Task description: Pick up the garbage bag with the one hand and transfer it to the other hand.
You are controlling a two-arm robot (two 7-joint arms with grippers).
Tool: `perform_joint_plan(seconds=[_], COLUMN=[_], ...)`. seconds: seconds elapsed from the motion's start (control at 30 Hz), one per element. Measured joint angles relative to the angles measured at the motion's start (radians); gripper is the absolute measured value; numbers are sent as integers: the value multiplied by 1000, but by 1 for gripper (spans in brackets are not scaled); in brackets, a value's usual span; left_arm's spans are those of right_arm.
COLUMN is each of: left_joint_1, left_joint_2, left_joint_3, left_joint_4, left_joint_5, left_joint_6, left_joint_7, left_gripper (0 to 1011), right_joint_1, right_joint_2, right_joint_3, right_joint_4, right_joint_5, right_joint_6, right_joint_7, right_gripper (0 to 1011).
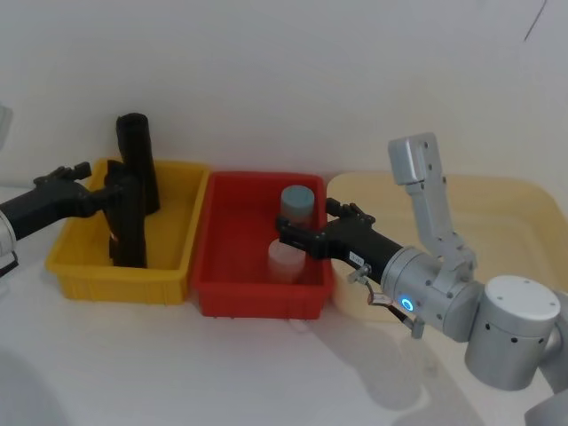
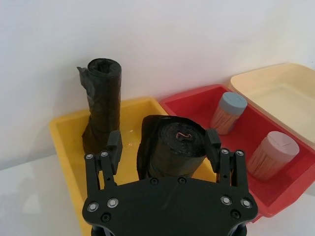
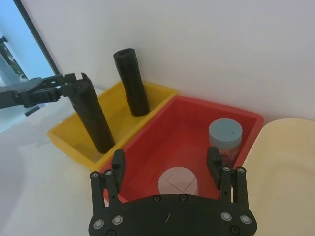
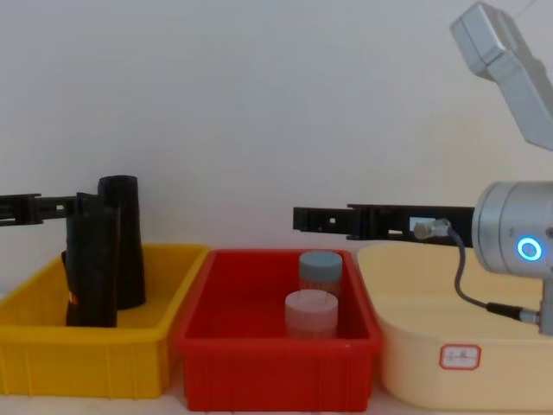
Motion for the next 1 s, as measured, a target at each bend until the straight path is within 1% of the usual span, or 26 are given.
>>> perform_joint_plan(seconds=[0.43,1.0], left_joint_1=[-8,16], left_joint_2=[0,28], left_joint_3=[17,26], left_joint_4=[7,-30], left_joint_5=[-9,-11], left_joint_6=[3,6], left_joint_7=[0,29], left_gripper=[1001,1001], right_joint_1=[2,1], right_joint_2=[2,10], right_joint_3=[-10,-28], right_joint_4=[5,2], right_joint_5=[16,27], right_joint_6=[-7,-11], right_joint_7=[7,7], right_gripper=[1001,1002])
